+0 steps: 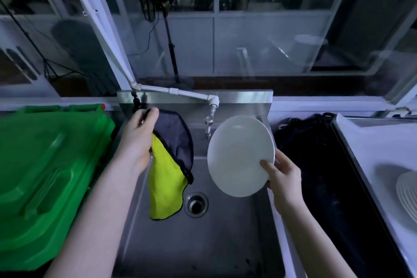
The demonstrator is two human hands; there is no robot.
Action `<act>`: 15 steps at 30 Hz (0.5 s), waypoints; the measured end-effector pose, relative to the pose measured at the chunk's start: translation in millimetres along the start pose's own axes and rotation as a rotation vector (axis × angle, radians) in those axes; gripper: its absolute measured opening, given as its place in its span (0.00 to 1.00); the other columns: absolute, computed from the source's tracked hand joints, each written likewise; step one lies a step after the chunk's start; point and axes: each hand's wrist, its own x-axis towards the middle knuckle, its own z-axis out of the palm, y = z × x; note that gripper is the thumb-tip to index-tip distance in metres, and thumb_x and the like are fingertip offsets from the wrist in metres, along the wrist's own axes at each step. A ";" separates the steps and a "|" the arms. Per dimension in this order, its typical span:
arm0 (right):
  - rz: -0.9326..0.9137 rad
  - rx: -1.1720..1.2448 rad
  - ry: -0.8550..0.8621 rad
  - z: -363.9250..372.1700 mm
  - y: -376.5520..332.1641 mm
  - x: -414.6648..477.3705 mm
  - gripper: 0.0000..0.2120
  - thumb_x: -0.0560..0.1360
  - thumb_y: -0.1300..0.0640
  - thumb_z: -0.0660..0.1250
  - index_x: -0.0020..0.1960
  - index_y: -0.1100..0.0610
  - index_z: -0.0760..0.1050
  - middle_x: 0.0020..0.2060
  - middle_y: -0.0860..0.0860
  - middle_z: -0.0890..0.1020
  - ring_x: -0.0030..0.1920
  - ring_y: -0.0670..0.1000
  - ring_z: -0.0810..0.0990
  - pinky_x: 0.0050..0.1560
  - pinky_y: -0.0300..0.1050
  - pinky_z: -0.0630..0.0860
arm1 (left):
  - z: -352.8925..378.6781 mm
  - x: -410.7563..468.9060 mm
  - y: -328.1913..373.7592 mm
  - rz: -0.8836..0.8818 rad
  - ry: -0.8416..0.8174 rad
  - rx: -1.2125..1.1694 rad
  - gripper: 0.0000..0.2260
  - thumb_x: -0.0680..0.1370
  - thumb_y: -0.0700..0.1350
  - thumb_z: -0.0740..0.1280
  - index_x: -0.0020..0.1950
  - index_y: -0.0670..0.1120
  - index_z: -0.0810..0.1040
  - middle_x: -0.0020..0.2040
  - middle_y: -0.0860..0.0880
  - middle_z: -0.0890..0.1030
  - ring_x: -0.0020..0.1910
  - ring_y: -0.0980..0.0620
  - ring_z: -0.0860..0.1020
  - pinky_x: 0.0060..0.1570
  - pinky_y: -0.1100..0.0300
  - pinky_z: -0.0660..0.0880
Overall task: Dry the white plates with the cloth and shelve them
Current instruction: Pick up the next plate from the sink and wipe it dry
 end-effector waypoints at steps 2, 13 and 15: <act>-0.015 0.015 -0.024 -0.3 -5.5 1.0 0.25 0.74 0.68 0.65 0.49 0.38 0.84 0.45 0.46 0.87 0.50 0.54 0.83 0.50 0.60 0.80 | 10.9 -12.1 11.8 0.002 -0.093 -0.075 0.05 0.81 0.48 0.66 0.46 0.50 0.78 0.47 0.47 0.83 0.46 0.50 0.79 0.49 0.52 0.72; -0.015 0.142 -0.170 22.7 -15.7 -6.3 0.20 0.76 0.69 0.63 0.55 0.47 0.83 0.46 0.53 0.87 0.45 0.53 0.84 0.40 0.53 0.80 | 76.7 -73.8 3.2 0.021 -0.622 -0.145 0.23 0.60 0.30 0.58 0.44 0.51 0.81 0.39 0.48 0.80 0.39 0.52 0.77 0.37 0.62 0.73; 0.022 0.166 -0.182 21.7 -16.9 -7.5 0.19 0.76 0.70 0.62 0.55 0.50 0.83 0.41 0.52 0.86 0.38 0.51 0.82 0.33 0.45 0.78 | 81.2 -69.1 -4.4 -0.006 -0.664 -0.246 0.24 0.62 0.30 0.59 0.47 0.51 0.82 0.44 0.48 0.82 0.44 0.52 0.81 0.42 0.61 0.77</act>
